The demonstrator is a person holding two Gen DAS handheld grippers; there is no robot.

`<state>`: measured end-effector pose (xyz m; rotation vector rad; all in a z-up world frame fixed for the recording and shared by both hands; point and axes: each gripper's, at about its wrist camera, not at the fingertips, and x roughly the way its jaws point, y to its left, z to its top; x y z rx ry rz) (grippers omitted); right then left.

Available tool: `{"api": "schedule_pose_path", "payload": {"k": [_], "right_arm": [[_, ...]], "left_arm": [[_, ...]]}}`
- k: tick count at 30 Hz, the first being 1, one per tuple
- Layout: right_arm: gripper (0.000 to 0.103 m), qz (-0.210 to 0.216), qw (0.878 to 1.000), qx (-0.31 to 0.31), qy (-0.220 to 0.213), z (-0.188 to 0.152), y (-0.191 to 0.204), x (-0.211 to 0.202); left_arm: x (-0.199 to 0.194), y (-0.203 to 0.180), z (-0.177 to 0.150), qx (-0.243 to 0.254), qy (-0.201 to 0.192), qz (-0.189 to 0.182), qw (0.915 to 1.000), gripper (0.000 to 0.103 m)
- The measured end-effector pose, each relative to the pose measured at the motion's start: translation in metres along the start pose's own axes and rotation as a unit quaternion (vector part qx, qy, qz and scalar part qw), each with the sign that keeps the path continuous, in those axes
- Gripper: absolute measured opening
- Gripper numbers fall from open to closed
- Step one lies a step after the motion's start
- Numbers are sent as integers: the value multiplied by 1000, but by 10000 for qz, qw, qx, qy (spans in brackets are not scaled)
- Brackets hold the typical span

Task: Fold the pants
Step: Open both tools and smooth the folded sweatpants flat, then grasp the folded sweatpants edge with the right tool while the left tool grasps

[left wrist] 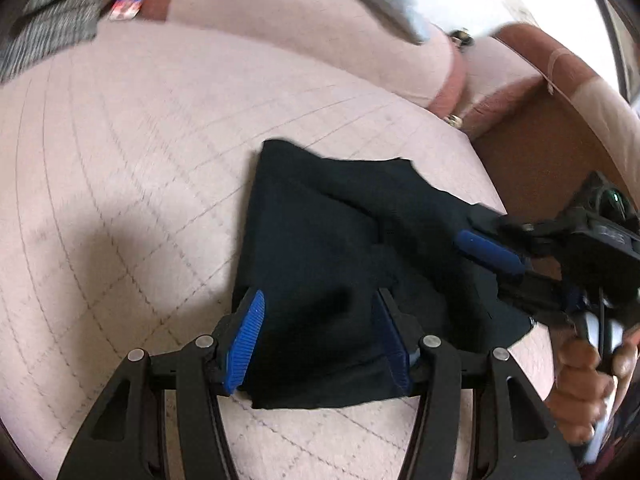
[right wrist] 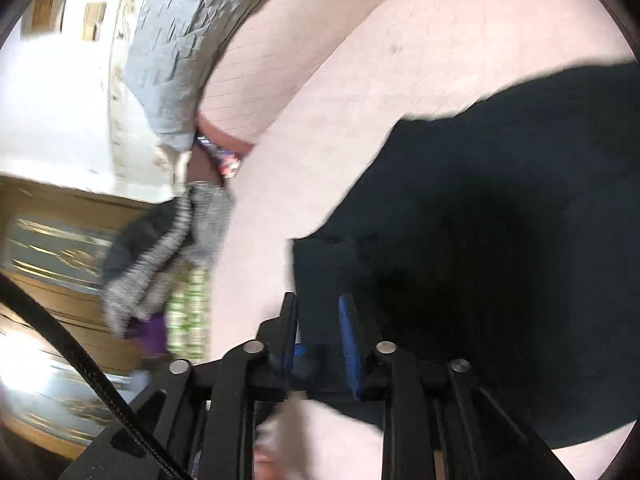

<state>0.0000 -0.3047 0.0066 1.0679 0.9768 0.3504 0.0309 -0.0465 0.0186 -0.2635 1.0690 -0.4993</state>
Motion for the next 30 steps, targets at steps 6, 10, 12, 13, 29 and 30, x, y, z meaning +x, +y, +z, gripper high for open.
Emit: {"api": "schedule_pose_path", "payload": {"k": [6, 10, 12, 13, 29, 30], "right_arm": [[11, -583, 9977, 80, 346, -24, -31, 31], [28, -747, 9971, -97, 44, -23, -19, 11], [35, -635, 9972, -395, 20, -17, 2, 13], [38, -537, 9976, -436, 54, -12, 13, 15], [46, -1197, 9866, -433, -1023, 35, 17, -14], [48, -1320, 9818, -549, -1248, 25, 14, -41]], "left_arm": [[6, -7, -8, 606, -37, 225, 9979, 55], [6, -12, -16, 898, -187, 309, 9953, 59], [5, -10, -19, 901, -286, 272, 9951, 59], [4, -10, -21, 899, -325, 260, 9951, 59], [-14, -16, -19, 973, 34, 94, 9952, 62], [-18, -19, -19, 988, 38, 62, 9951, 62]]}}
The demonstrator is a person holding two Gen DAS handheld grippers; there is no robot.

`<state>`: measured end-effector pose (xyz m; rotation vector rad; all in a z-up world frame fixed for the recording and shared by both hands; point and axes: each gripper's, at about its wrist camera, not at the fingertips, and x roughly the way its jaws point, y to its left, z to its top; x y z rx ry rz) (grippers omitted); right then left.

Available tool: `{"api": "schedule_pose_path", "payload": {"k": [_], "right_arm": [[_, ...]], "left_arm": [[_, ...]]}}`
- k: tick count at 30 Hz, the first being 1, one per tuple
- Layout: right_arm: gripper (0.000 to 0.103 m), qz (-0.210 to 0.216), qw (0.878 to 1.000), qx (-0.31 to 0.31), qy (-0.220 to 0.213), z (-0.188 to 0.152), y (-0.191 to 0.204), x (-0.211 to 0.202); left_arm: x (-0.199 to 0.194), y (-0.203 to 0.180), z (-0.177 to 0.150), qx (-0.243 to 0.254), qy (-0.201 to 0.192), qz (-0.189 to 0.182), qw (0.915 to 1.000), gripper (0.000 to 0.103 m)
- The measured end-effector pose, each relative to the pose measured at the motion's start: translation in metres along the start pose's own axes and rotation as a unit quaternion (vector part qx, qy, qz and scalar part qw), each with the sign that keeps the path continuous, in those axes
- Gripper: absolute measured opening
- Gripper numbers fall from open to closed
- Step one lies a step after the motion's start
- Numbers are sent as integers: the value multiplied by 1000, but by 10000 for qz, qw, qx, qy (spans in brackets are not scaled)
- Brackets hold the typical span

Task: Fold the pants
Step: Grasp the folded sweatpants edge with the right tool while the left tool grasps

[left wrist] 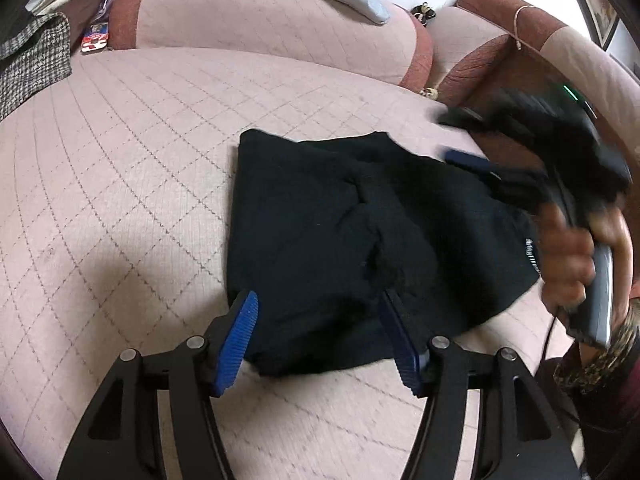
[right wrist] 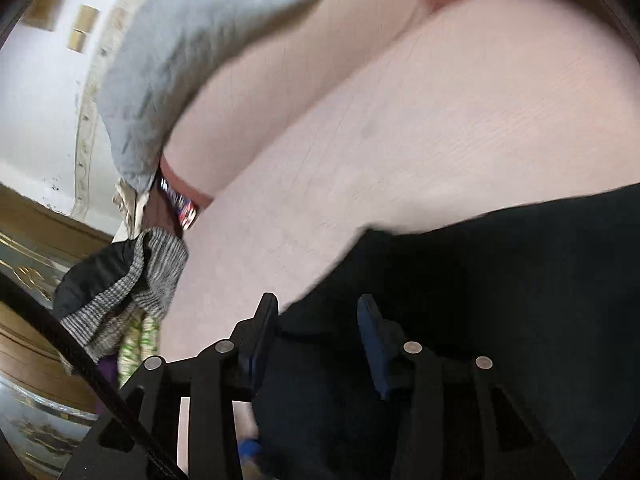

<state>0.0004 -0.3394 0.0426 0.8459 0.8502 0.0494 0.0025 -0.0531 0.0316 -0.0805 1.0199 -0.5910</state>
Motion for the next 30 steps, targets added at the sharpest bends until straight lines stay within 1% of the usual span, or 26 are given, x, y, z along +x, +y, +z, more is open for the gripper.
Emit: {"api": "schedule_pose_path", "payload": {"k": [2, 3, 4, 5, 7, 8, 9, 11, 12, 14, 16, 18, 21, 24, 27, 28, 30], "right_arm": [[49, -310, 9981, -13, -528, -11, -23, -52], [49, -449, 9961, 52, -756, -16, -33, -71], [50, -631, 9925, 161, -1037, -23, -47, -94], [51, -852, 9862, 352, -1376, -34, -63, -120], [53, -1093, 9755, 764, -1752, -53, -89, -151], [53, -1123, 9712, 965, -1867, -63, -95, -159], [53, -1094, 9666, 1232, -1964, -72, -113, -171], [53, -1071, 9616, 1553, -1993, -84, -130, -177], [53, -1083, 9610, 1595, -1982, -86, -133, -176], [54, -1163, 9611, 1641, -1894, -88, -139, -170], [54, -1173, 9619, 1730, -1765, -88, -152, -168], [54, -1059, 9646, 1831, -1576, -89, -158, -157], [55, -911, 9663, 1794, -1608, -91, -159, -145], [55, -654, 9673, 1864, -1593, -85, -165, -136], [56, -480, 9673, 1907, -1602, -81, -169, -128], [58, -426, 9679, 1885, -1604, -80, -169, -126], [59, -340, 9687, 1864, -1603, -77, -169, -124]], "left_arm": [[-6, -9, 2, 75, -2, -22, 10000, 62], [-8, -15, 3, 113, 4, -41, 9999, 62], [-10, -23, 5, 155, 16, -91, 9998, 62], [-10, -32, 9, 204, 46, -184, 9996, 62], [-6, -51, 24, 369, 120, -344, 9987, 62], [-3, -64, 32, 505, 167, -388, 9978, 62], [0, -77, 41, 641, 222, -425, 9968, 63], [9, -111, 55, 1010, 358, -558, 9927, 65], [15, -126, 63, 1192, 410, -592, 9902, 65], [30, -159, 78, 1579, 509, -604, 9843, 66], [46, -187, 91, 1860, 588, -632, 9788, 66], [66, -215, 103, 2101, 735, -724, 9722, 66], [99, -253, 118, 2396, 1020, -875, 9615, 66], [138, -289, 128, 2690, 1375, -1026, 9477, 66], [173, -315, 128, 2870, 1568, -975, 9400, 66], [185, -322, 127, 2919, 1666, -985, 9366, 66], [204, -330, 123, 3011, 1879, -1063, 9289, 66]]}}
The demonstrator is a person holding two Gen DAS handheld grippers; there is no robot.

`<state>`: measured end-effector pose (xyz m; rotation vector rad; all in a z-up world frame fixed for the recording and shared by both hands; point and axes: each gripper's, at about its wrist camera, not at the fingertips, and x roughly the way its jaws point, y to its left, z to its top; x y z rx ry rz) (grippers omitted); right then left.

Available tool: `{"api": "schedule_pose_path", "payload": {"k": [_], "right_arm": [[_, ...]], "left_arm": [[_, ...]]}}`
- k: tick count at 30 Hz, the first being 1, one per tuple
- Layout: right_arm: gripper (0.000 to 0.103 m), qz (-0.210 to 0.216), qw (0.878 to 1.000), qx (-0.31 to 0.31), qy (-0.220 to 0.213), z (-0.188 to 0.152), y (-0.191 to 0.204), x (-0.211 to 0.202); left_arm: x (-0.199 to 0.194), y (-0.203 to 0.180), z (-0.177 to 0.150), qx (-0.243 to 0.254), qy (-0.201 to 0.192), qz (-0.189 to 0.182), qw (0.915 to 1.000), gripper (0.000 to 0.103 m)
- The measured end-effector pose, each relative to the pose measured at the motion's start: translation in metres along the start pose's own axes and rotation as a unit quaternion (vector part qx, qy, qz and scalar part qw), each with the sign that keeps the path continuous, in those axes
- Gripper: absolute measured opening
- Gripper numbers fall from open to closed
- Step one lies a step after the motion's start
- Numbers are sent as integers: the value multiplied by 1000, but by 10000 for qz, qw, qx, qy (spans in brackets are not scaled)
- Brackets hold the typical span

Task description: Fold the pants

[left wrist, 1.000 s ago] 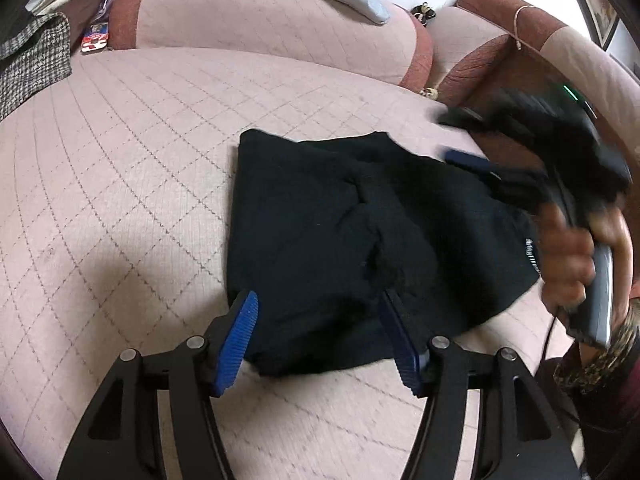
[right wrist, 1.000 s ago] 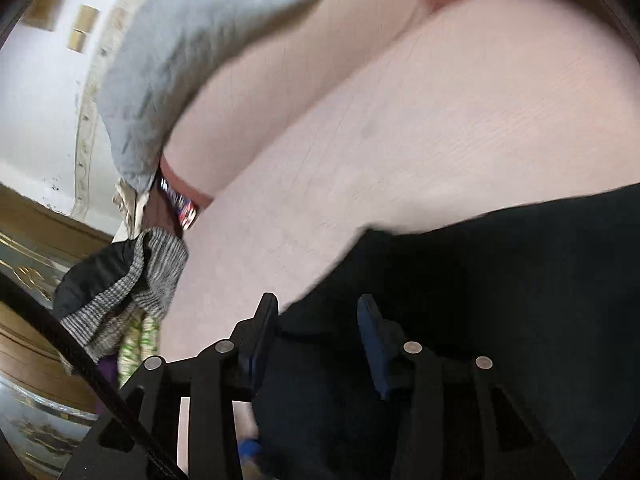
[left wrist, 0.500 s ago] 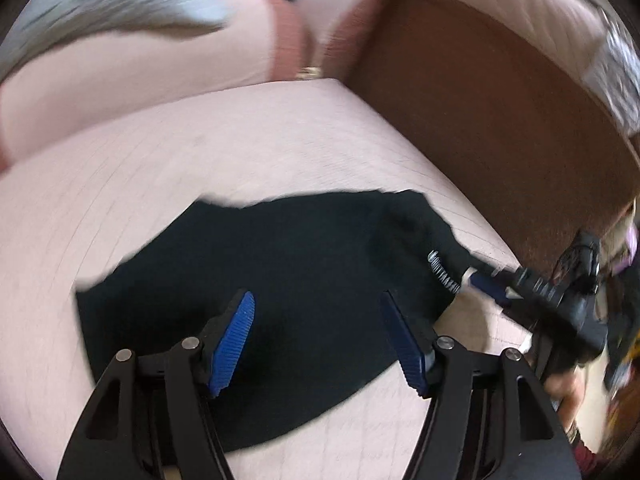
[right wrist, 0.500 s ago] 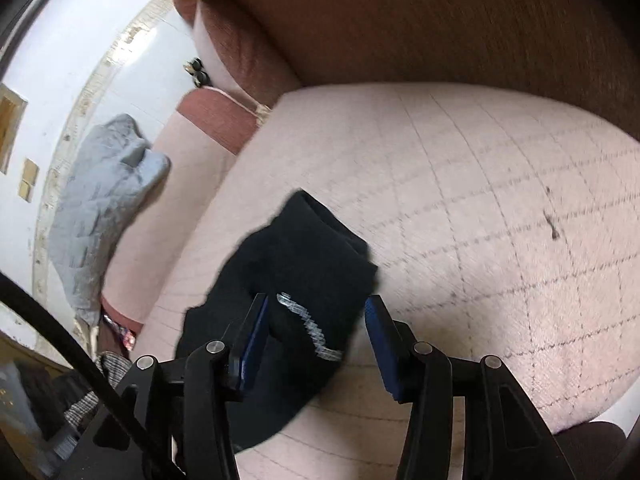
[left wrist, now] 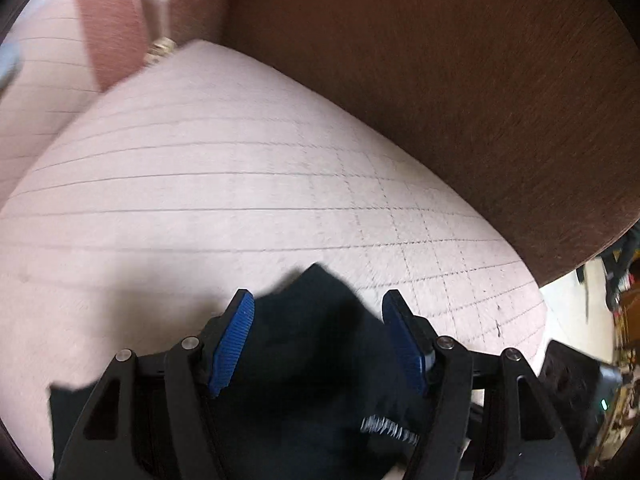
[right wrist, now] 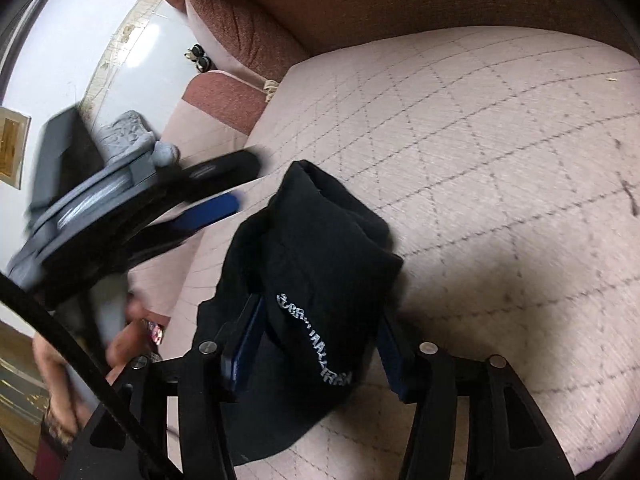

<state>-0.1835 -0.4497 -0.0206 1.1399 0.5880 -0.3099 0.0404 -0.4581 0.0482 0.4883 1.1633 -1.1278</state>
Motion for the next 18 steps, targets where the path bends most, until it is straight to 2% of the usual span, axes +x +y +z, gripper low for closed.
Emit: {"api": "schedule_pose_path", "payload": {"k": [2, 4, 6, 7, 8, 9, 13, 18], "right_arm": [[59, 97, 10000, 17, 4, 1, -1, 3], [60, 144, 9999, -4, -9, 3, 2, 7], [58, 148, 9998, -91, -29, 4, 7, 10], [46, 154, 9998, -129, -43, 4, 8, 10], [37, 195, 9997, -137, -41, 4, 9, 10], [24, 319, 9994, -91, 28, 5, 7, 11], [22, 539, 9985, -50, 83, 4, 9, 8], [21, 613, 9936, -950, 36, -13, 51, -3]], "left_arm": [[23, -7, 3, 218, 302, -90, 9993, 69], [35, -12, 5, 471, 384, 89, 9981, 75], [46, -18, 7, 626, 526, 239, 9964, 73], [47, -21, 7, 683, 565, 360, 9954, 65], [47, -23, 7, 733, 529, 474, 9948, 27], [45, -25, 6, 772, 497, 517, 9944, 13], [16, -25, -9, 813, 121, 397, 9958, 13], [-47, -5, -35, 388, -450, 185, 9981, 13]]}}
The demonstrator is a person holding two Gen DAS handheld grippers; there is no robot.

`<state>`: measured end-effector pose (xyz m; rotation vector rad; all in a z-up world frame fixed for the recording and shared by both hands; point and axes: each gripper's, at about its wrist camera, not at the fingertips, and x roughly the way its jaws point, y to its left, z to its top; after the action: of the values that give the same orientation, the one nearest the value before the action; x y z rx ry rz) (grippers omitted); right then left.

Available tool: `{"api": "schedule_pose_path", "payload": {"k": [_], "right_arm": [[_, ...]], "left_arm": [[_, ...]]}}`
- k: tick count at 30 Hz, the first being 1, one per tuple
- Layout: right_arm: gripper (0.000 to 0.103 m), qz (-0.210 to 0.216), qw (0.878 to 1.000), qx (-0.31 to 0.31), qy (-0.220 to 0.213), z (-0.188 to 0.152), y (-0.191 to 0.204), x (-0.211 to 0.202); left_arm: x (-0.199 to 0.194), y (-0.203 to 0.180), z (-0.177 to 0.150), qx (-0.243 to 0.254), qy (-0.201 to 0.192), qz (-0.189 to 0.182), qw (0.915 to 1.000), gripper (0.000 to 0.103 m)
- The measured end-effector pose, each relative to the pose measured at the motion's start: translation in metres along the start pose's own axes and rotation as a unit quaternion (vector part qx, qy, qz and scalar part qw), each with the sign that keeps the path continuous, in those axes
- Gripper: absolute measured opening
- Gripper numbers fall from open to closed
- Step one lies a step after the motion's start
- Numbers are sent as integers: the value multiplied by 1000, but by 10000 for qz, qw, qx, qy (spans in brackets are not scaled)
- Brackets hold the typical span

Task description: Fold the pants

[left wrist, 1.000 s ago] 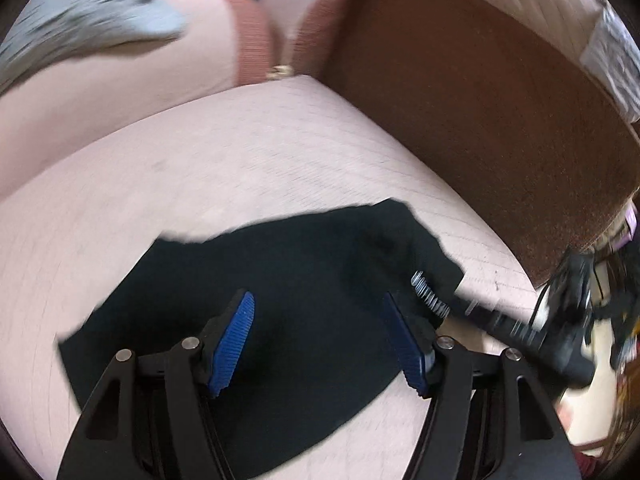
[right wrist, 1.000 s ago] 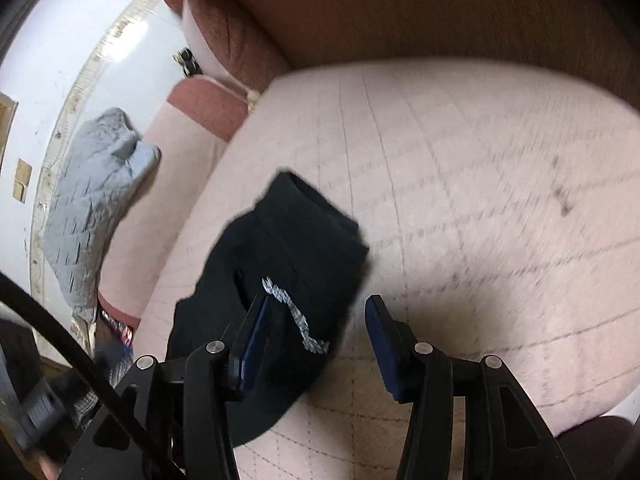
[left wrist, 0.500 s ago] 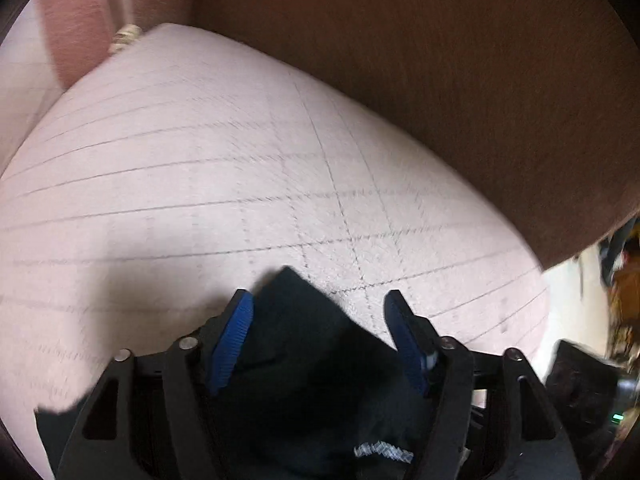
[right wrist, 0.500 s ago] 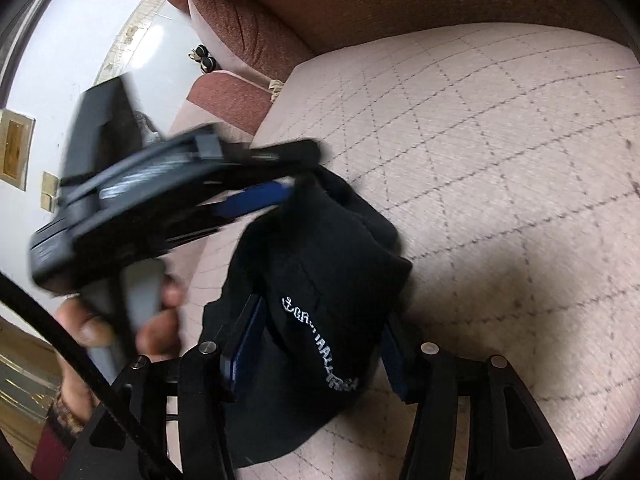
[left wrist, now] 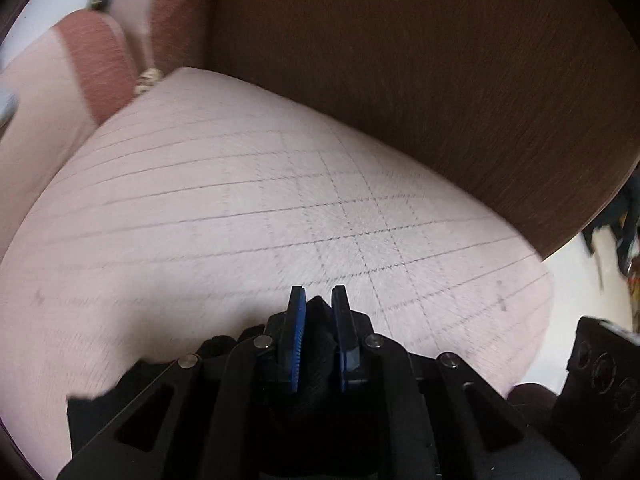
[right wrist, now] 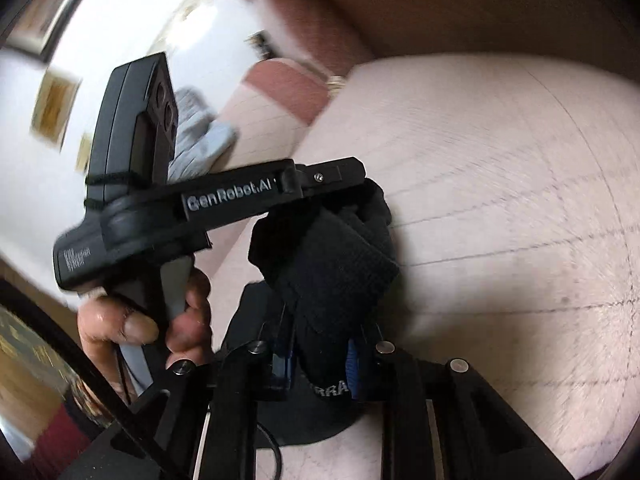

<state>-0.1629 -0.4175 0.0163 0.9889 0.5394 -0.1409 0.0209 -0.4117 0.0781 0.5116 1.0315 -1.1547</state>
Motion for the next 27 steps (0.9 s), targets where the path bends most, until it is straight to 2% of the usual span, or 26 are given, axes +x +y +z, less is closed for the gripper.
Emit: {"api": "schedule_pose_path", "payload": {"k": [4, 8, 11, 15, 23, 27], "right_arm": [[20, 47, 9973, -665, 303, -18, 48, 10], [20, 170, 9875, -1387, 732, -42, 102, 30], [19, 191, 9747, -1937, 1101, -64, 143, 57], [18, 120, 9587, -2421, 1485, -92, 177, 92], [18, -155, 9299, -3090, 1987, -130, 215, 149], [18, -300, 9139, -3512, 2012, -148, 229, 161]], "left_arm": [[-54, 29, -30, -511, -377, -112, 9979, 13], [-97, 73, -72, -1116, -714, -127, 9911, 13], [-125, 113, -114, -1778, -980, -195, 9790, 10], [-152, 148, -165, -2358, -1293, -296, 9627, 2], [-157, 204, -234, -3248, -1650, -487, 9300, 2], [-158, 218, -258, -3584, -1864, -585, 9129, 2]]}}
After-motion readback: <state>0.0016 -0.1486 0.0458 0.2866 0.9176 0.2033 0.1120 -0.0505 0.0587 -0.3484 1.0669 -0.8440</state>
